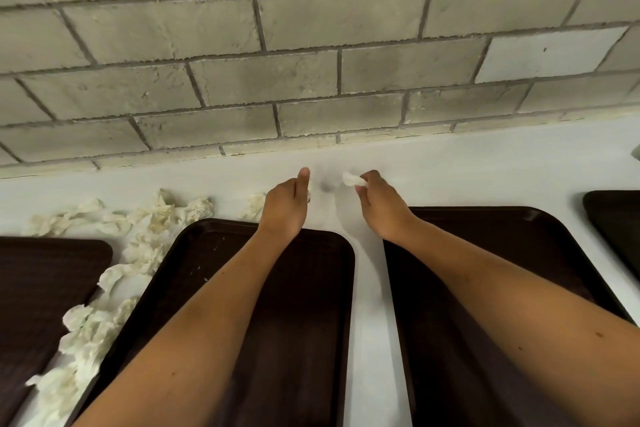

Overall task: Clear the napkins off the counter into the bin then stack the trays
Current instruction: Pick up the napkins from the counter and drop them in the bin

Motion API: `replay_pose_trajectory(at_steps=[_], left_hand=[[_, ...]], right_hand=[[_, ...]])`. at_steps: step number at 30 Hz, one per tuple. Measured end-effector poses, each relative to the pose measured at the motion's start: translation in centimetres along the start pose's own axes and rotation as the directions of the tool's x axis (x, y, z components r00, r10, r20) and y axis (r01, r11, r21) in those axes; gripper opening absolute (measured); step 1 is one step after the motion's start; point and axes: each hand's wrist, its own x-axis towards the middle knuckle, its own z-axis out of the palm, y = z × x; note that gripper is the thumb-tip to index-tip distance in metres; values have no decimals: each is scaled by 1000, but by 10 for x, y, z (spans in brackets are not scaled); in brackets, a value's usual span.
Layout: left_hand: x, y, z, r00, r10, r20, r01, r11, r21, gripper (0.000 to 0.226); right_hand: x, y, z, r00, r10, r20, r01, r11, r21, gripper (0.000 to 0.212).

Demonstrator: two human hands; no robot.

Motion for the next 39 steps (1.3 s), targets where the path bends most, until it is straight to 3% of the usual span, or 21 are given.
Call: replay_pose_trajectory(at_steps=[3,6,8,11,15,17,19,22,24,27,32,36,39], left_hand=[[-13,10,-5,997,-76,27,78,990,-119,59],[-23,19,-7,983,-172,59,182,914,-363,51],[-28,24,-5,975,-209,78,223,881,-418,48],[-40,30,-1,969,-230,88,246,884,-398,50],[-64,45,-1,968,-227,102,249,862,-442,51],[-80,52,-5,977,-187,105,214,869,-446,49],[-96,57,-8,983,-136,120,175,889,-423,46],[-123,67,-13,966,-145,216,228,869,-438,34],[-142,76,-13,947,-149,286,268,857,-440,32],[-172,85,-5,929,-141,344,279,876,-393,32],[-228,112,22,917,-235,324,345,874,-342,42],[-285,143,51,912,-253,323,346,897,-276,47],[-334,160,74,904,-254,343,352,899,-262,47]], right_hand=[[-13,0,-13,999,-31,-36,29,999,-44,31],[-32,-7,-30,992,-31,-119,33,999,14,51],[-43,-10,-37,982,-8,-187,19,998,61,58],[-57,-10,-47,960,82,-267,-25,978,209,50],[-82,-10,-56,976,173,-133,-76,839,539,25],[-99,-12,-60,980,185,-77,-104,798,593,23],[-115,-12,-64,980,188,-61,-119,808,578,28],[-145,-7,-72,978,159,-132,-82,885,458,36],[-168,-1,-80,979,75,-189,-3,934,357,31],[-208,6,-94,973,55,-225,31,932,361,22],[-276,22,-117,934,98,-343,0,961,276,58],[-335,44,-138,925,82,-371,-3,978,209,54],[-385,66,-150,936,66,-346,33,962,271,30]])
